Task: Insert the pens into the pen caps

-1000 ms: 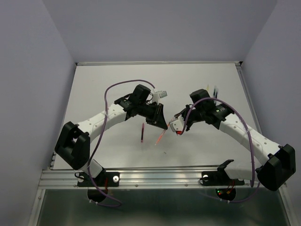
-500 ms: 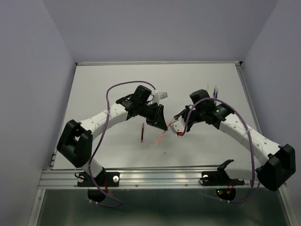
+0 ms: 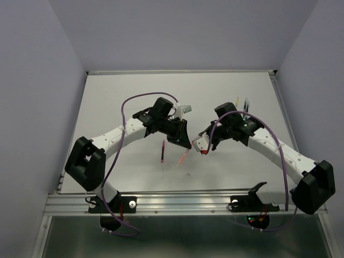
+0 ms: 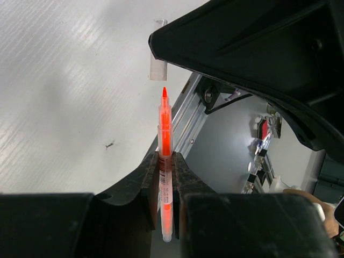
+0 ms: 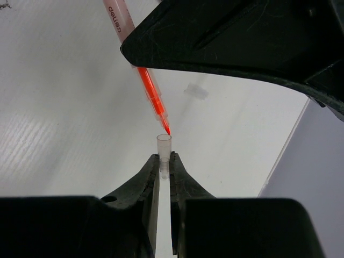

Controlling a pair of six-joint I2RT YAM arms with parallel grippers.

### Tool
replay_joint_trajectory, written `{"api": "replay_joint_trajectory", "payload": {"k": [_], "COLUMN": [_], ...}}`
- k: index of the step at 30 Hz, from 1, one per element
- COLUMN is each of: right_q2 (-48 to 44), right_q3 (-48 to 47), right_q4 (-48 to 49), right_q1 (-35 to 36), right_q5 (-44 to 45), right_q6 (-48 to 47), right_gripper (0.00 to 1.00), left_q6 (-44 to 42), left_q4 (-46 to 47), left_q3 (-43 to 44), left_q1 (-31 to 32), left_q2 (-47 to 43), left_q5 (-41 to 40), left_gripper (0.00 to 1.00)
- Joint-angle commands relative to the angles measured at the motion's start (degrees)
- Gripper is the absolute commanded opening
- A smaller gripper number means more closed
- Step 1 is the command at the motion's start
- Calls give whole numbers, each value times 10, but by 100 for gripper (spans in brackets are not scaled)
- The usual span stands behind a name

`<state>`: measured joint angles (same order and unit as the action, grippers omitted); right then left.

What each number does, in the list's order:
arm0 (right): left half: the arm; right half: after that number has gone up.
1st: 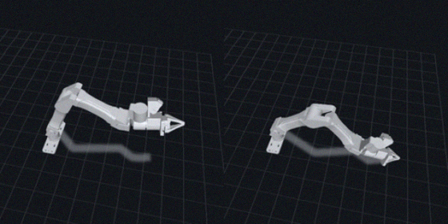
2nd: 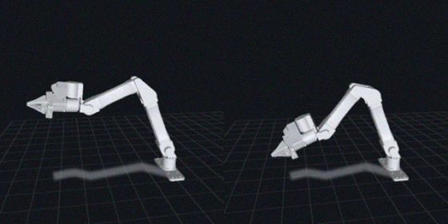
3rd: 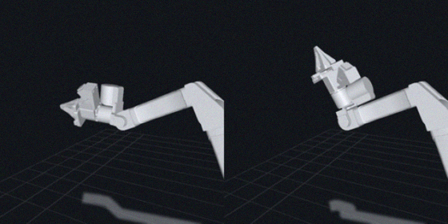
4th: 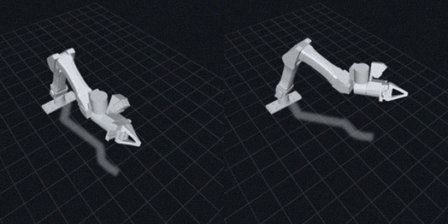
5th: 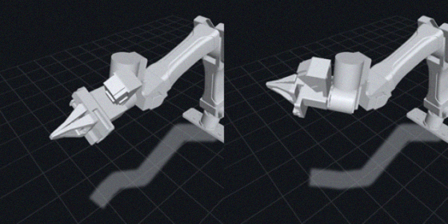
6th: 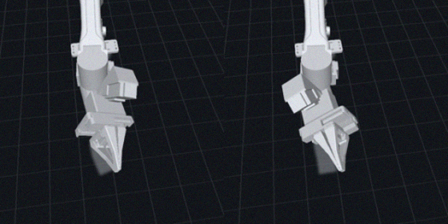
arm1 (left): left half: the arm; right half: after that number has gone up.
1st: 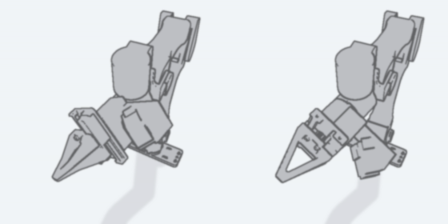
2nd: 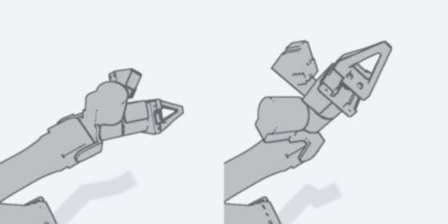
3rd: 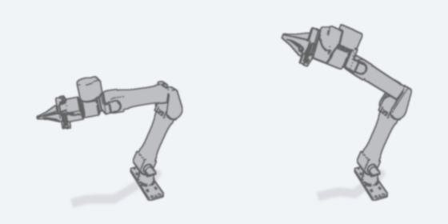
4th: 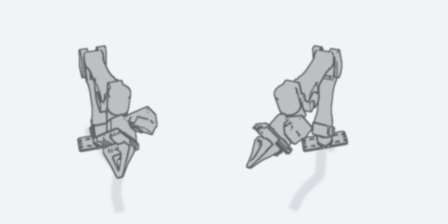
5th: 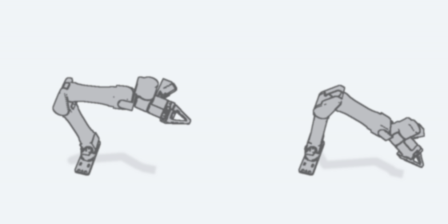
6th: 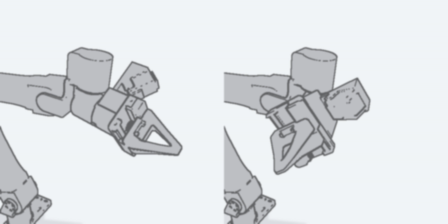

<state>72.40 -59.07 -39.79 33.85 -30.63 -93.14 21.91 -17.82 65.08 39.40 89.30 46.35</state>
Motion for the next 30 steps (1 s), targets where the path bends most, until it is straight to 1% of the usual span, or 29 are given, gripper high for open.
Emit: {"api": "replay_joint_trajectory", "payload": {"k": [1, 9, 17, 20, 25, 30], "right_q2": [-18, -22, -9, -11, -22, -17], "right_q3": [-4, 1, -17, -19, -12, -10], "right_q4": [21, 24, -50, -56, -34, -9], "right_q1": [4, 4, 4, 4, 4, 4], "right_q5": [-22, -25, -24, -28, -37, -8], "right_q6": [5, 5, -43, -48, -35, -9], "right_gripper": [2, 2, 2, 2, 2, 2], "left_q6": [-11, -7, -4, -5, -9, -6], "left_q4": [2, 6, 12, 12, 7, 7], "left_q3": [13, 13, 20, 22, 29, 29], "left_q1": [2, 2, 2, 3, 3, 3], "left_q2": [-8, -6, -1, 3, 15, 5], "left_q5": [11, 14, 17, 22, 30, 18], "left_gripper": [0, 0, 0, 0, 0, 0]}}
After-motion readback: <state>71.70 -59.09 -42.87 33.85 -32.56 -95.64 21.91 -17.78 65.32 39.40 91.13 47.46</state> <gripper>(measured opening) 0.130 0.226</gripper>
